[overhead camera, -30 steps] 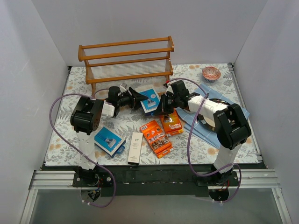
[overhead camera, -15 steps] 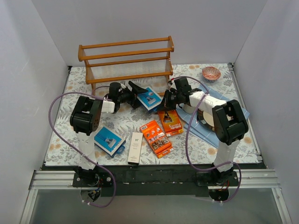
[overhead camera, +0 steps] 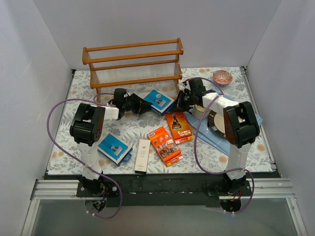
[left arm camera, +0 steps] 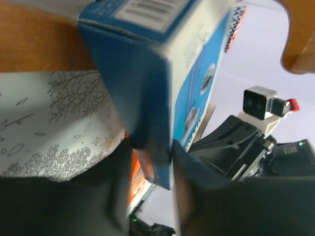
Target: Place and organize the shaving razors onto the shelf
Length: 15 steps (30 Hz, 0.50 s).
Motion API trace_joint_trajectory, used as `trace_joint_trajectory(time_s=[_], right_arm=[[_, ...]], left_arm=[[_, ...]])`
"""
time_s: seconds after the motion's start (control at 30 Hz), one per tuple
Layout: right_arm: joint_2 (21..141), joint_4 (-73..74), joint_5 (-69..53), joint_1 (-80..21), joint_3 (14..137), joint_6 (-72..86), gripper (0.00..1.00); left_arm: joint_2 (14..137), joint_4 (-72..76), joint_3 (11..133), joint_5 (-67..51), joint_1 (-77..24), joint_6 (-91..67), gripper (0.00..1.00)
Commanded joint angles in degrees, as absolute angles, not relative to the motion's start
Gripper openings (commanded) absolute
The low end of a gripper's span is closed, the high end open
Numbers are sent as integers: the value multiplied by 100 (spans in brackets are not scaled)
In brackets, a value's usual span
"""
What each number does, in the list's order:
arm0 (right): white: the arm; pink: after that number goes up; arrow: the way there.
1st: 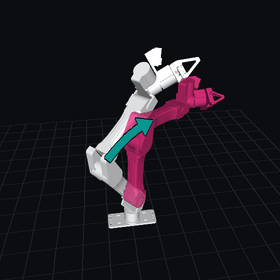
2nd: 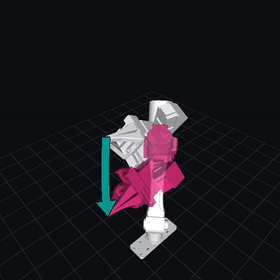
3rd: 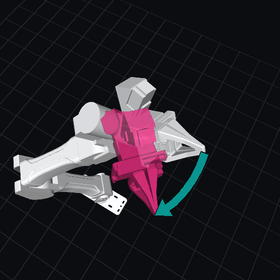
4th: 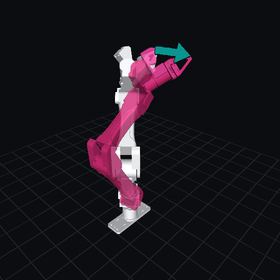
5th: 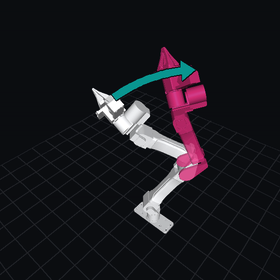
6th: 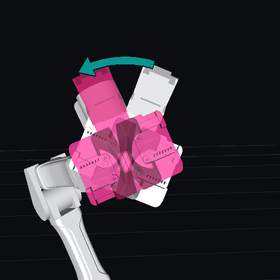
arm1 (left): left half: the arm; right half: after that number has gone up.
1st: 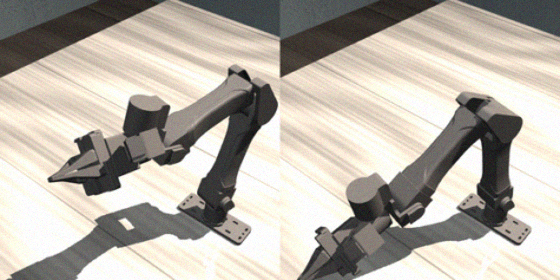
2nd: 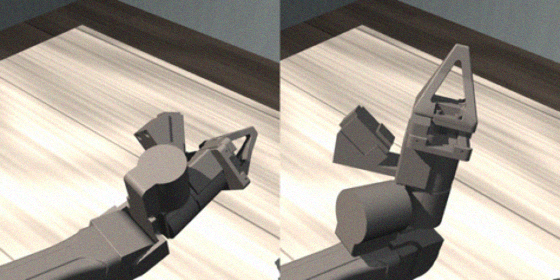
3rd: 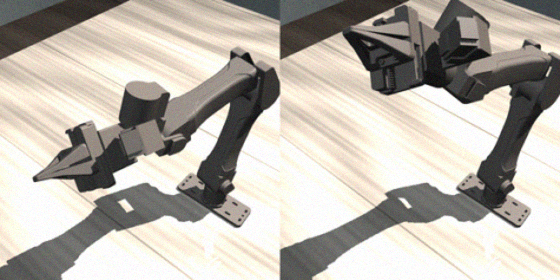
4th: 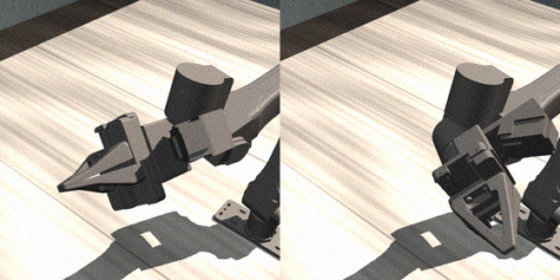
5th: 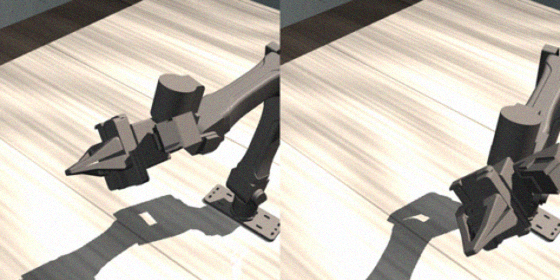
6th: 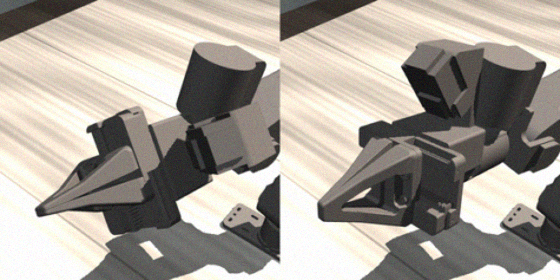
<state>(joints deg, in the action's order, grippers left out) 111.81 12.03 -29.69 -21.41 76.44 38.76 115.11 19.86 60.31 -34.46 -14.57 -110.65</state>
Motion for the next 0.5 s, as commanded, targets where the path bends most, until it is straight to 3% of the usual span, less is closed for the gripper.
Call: trace_joint_trajectory(time_s=[0.0,0.33,0.47], right_arm=[[11065,1107,-2909,-2083,7840,3771,1],[11030,993,-2988,-2083,7831,3656,1],[10969,976,-2988,-2127,7770,3621,5]], left_arm=[[11487,2100,6267,-3471,-1459,-11109,0],[11873,2496,6644,-3550,-1468,-11030,0],[12146,2671,7127,-3665,-1512,-11039,10]])
